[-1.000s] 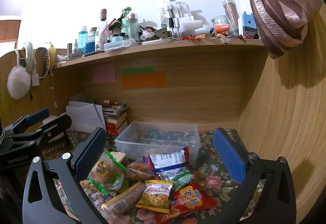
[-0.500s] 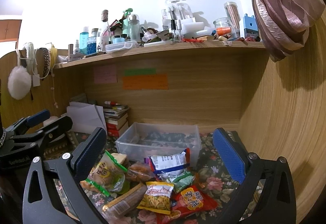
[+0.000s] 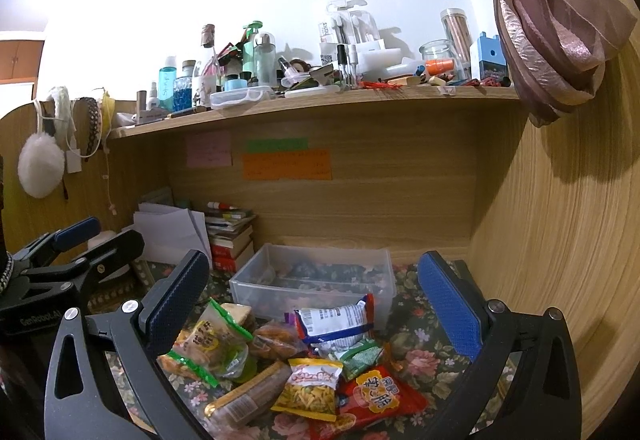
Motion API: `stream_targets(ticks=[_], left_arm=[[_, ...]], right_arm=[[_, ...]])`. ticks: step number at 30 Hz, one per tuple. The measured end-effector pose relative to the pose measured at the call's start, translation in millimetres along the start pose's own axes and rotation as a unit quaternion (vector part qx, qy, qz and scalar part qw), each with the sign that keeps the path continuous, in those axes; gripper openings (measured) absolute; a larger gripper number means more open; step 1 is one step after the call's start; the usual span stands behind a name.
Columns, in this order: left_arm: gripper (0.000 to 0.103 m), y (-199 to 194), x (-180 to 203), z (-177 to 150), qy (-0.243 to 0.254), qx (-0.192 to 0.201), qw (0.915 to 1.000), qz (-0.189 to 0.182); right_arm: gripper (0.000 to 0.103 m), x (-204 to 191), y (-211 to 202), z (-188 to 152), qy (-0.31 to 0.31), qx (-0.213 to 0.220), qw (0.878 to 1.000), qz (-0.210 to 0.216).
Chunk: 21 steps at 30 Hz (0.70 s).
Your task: Organize snacks
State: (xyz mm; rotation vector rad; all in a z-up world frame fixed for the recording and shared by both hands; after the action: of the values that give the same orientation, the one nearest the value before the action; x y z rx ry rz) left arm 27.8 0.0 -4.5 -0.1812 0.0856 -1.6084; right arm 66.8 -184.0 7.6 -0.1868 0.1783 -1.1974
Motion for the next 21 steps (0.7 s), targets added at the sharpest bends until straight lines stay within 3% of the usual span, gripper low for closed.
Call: stream_targets(ticks=[7,11,21], left_arm=[[0.103,-2,4,3,0.001,0.003,1.0000,-0.003],[0.086,5,0,0,-0.004,-0.011,0.9999,-0.007],[0.069,43,-29,-36,-0.029,-0.105,0.9940,-0.011]], right_arm=[[0.103,-3,-1,-1,-0.001,-0.002,1.000,0.004],[0.103,-2,2,-3,0.001,-0.006,1.000,0.005],[0.078,24,27,-36,-0.001,-0.097,0.995,-0.021]])
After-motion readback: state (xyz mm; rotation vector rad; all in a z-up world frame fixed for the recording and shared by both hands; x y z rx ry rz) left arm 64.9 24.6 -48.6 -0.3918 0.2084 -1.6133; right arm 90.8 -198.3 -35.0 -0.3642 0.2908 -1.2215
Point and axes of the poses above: each gripper's, at about its wrist camera, not at the fingertips, and y roughly the way its jaws point, x to its right, z to its top, the point moved 3 cm from there along y, roughly the way its jaws point, and after that the axes turned 3 degrees about -z, right-handed, at the moved point
